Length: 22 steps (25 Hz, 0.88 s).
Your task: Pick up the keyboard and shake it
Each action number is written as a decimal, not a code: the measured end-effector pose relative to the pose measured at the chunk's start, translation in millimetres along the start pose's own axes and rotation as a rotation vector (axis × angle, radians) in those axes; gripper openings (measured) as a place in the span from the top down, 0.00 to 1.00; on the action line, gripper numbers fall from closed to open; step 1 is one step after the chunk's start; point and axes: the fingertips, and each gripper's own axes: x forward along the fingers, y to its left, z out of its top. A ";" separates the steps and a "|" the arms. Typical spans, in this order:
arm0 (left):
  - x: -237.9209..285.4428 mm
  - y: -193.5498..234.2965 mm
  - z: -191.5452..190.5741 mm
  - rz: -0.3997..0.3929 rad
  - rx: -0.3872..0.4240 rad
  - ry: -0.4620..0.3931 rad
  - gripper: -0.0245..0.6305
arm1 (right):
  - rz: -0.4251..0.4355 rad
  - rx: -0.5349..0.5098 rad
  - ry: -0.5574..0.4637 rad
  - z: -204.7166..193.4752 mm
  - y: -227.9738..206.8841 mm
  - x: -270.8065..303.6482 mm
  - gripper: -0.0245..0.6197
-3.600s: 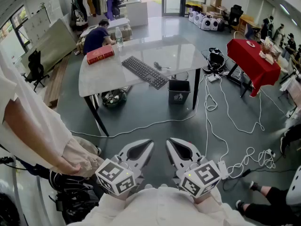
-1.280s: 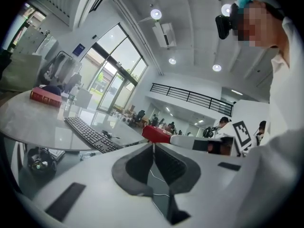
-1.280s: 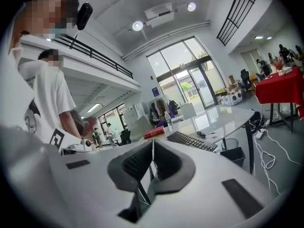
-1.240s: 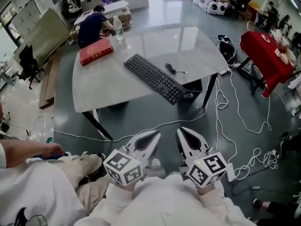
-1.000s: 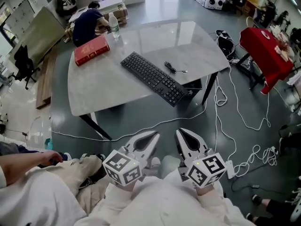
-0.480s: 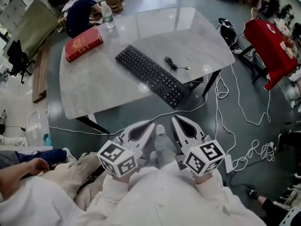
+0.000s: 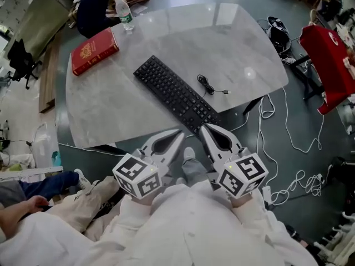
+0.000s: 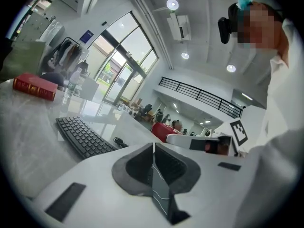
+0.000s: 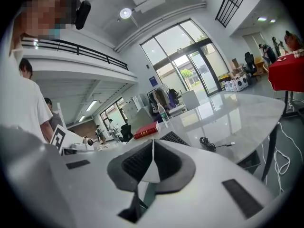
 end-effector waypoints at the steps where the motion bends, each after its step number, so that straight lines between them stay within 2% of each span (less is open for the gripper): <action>1: 6.2 2.9 4.8 0.003 0.003 0.000 0.93 | 0.005 0.000 -0.001 5.6 -5.1 5.1 0.91; 8: 40.7 22.5 27.3 0.024 0.008 -0.009 0.93 | 0.026 -0.003 -0.004 30.7 -36.9 27.9 0.91; 15: 57.1 25.8 20.0 0.026 -0.021 0.010 0.93 | 0.021 0.020 0.019 26.2 -59.6 32.7 0.91; 22: 66.2 26.0 20.4 0.008 -0.016 0.039 0.93 | 0.010 0.048 0.022 24.0 -66.6 32.7 0.91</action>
